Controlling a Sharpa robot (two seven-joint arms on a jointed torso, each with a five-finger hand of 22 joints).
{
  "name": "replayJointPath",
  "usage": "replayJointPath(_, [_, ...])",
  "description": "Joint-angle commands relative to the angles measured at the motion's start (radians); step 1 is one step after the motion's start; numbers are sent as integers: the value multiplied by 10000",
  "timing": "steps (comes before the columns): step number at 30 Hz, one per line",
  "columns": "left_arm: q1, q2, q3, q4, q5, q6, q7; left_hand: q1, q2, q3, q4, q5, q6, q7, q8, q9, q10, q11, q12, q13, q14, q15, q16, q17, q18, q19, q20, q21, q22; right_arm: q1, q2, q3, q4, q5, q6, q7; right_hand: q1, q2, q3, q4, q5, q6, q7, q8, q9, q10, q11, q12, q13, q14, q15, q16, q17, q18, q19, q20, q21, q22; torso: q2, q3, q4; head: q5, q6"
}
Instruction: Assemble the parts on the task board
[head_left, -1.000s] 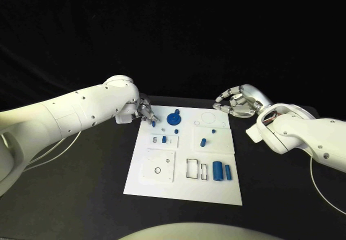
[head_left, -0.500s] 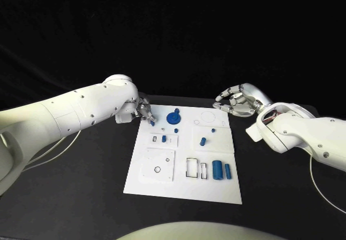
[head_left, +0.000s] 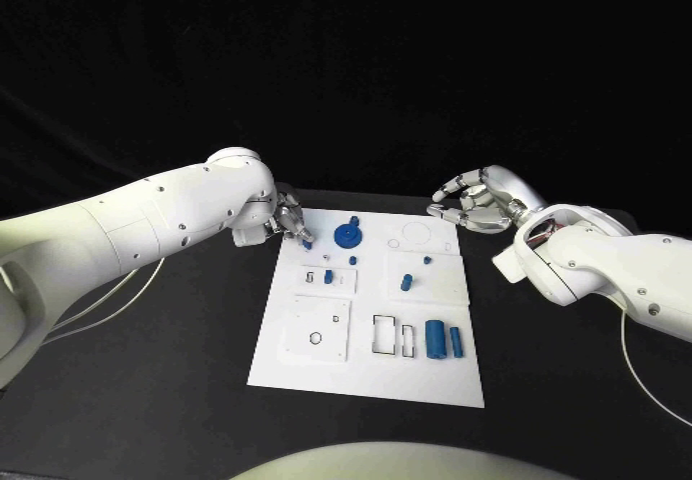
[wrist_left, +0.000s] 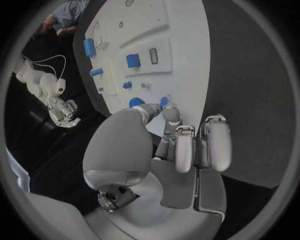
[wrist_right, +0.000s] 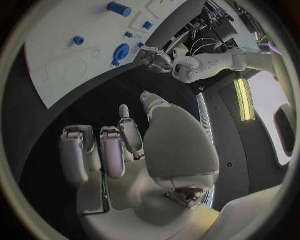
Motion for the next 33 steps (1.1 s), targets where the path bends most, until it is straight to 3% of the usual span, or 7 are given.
replayJointPath(1, [3,-87,9,93,487,-280,147,59,-39,1081,-942,-23,15,-43,48,317,91,-15,14,20,989,-3,13,2472,49,25,27,39,19,-6,-1,0,13,-109,77,70,-57,48,-35,-46,35,4,-62,52,-5,16,-48,42,8,761,-91,-43,1305,73,573,-49,-62,2104,-11,2,0,26,33])
replayJointPath(5, [4,-371,32,453,882,-647,244,-19,-179,1447,-1094,10,77,-47,89,364,207,-27,126,117,980,-13,-5,2441,44,41,32,58,55,-6,-10,0,10,-109,79,72,-57,48,-35,-46,35,4,-62,52,-5,16,-48,42,8,761,-91,-43,1305,73,573,-49,-62,2104,-25,5,10,38,49])
replayJointPath(11, [6,-1193,48,1684,1536,-1553,560,-399,-667,2369,-1483,216,419,-114,97,397,544,-103,395,363,996,-63,25,2489,-7,170,-10,205,328,-6,-36,0,10,-107,82,73,-54,53,-33,-47,56,5,-62,56,-5,16,-49,43,7,761,-92,-45,1303,74,572,-51,-64,2104,-36,6,25,112,82])
replayJointPath(14, [7,-1545,48,2236,1608,-1863,678,-515,-775,2555,-1567,295,538,-151,82,393,643,-129,444,408,1004,-86,40,2514,-25,210,-28,253,417,-6,-54,0,7,-105,81,69,-57,54,-33,-45,61,6,-62,58,-5,21,-49,47,12,760,-93,-46,1298,73,573,-51,-62,2105,-45,-2,55,99,78])
replayJointPath(18, [-10,-1941,40,2879,1519,-2217,836,-564,-816,2624,-1601,323,584,-164,74,391,682,-142,459,421,1003,-97,39,2511,-36,234,-35,281,472,-6,-64,0,8,-102,84,69,-57,54,-33,-45,61,6,-62,58,-5,21,-49,47,12,760,-93,-46,1298,73,573,-51,-62,2105,-71,-3,81,82,55])
replayJointPath(24, [-185,-2453,33,3731,1064,-2512,980,-660,-871,2756,-1655,410,667,-186,60,390,773,-164,520,486,1008,-120,48,2526,-49,265,-52,319,541,-20,-65,-1,1,-91,87,67,-71,61,-36,-36,73,9,-62,62,-5,17,-49,43,6,760,-93,-47,1298,77,565,-52,-76,2096,-68,-12,60,165,42])
replayJointPath(33, [-465,-2701,-24,4148,335,-2554,1043,-698,-899,2805,-1680,431,696,-196,57,392,799,-175,527,487,1015,-130,62,2551,-61,290,-60,349,598,-45,-68,-1,-1,-85,87,69,-85,71,-37,-27,83,10,-62,64,-5,13,-48,40,1,760,-94,-48,1296,76,567,-53,-74,2097,-65,-8,75,168,6])
